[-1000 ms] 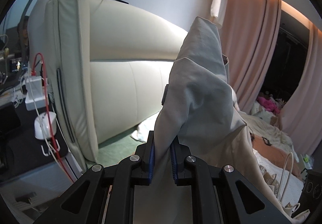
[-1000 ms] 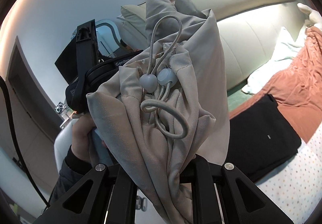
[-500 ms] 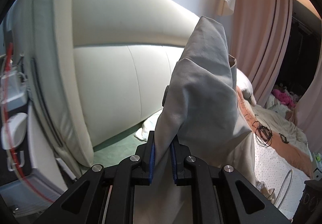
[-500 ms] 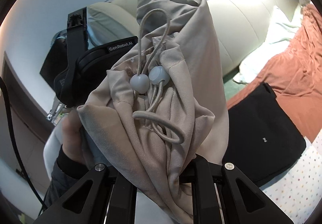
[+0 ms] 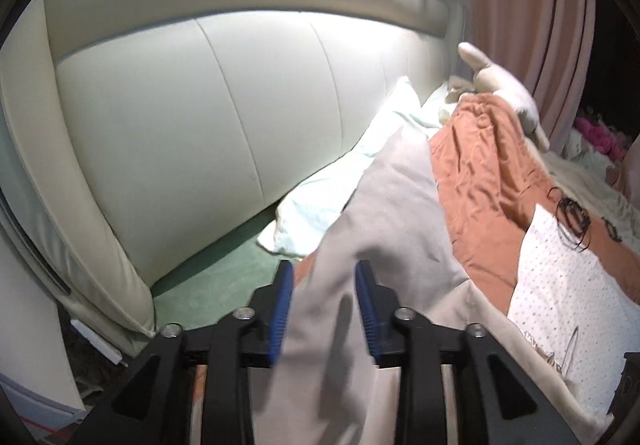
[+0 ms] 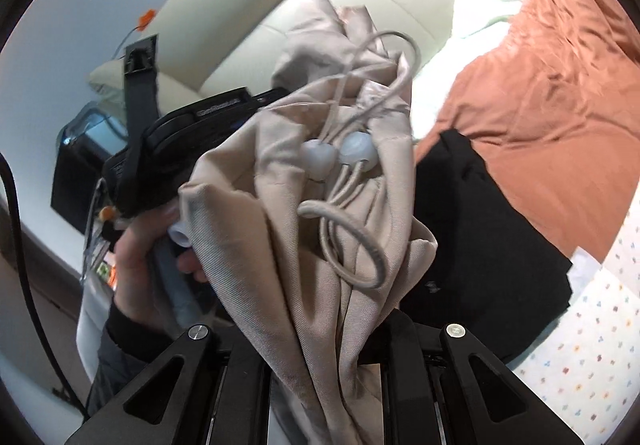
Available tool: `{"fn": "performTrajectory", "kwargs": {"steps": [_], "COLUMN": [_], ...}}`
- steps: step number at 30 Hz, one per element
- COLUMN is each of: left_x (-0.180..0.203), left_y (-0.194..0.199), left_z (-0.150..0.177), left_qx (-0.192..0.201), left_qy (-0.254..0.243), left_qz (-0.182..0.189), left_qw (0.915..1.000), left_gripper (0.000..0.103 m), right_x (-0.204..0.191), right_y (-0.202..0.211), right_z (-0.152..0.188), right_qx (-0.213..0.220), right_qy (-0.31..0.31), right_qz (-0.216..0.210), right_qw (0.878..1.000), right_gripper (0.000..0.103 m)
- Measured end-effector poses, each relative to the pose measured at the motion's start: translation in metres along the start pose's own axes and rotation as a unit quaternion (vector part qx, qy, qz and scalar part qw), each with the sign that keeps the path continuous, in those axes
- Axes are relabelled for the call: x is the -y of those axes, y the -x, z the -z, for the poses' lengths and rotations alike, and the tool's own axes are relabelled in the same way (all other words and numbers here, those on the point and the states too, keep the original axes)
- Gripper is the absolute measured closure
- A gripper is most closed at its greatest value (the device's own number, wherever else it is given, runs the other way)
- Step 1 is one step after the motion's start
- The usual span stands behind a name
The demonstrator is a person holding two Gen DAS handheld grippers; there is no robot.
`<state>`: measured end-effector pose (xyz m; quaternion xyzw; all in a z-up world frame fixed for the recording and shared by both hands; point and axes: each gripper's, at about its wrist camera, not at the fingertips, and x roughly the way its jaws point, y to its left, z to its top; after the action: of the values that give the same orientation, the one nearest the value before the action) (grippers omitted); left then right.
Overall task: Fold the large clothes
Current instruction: 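Open the left gripper and press the trousers onto the black garment while the right gripper holds the waistband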
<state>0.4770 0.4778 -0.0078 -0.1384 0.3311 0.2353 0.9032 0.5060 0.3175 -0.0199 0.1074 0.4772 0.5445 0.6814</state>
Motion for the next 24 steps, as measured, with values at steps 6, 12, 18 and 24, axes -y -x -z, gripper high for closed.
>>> {"fn": "performTrajectory", "kwargs": {"steps": [6,12,18,24], "left_x": [-0.027,-0.072,-0.102,-0.116], "left_y": [0.002,0.026,0.053,0.072], "left_z": [0.034,0.079,0.115,0.15], "left_qx": [-0.028,-0.061,-0.078,-0.084], "left_qy": [0.007,0.043,0.07,0.091], "left_qz": [-0.022,-0.028,-0.024,-0.003], "left_qw": [0.9993,0.9968,0.9941,0.9923], "left_gripper": [0.035,0.035,0.032,0.015], "right_x": [0.084,0.122,0.126,0.129], "right_y": [-0.019,-0.022,-0.022,-0.022], "right_z": [0.01,0.032,0.052,0.07], "right_qx": [-0.001,-0.013,-0.026,-0.026], "right_qy": [-0.098,-0.167,-0.176,-0.195], "right_qz": [0.012,0.012,0.007,-0.017], "right_qw": [0.995,0.986,0.984,0.98], "right_gripper": [0.09,0.083,0.069,0.062]}}
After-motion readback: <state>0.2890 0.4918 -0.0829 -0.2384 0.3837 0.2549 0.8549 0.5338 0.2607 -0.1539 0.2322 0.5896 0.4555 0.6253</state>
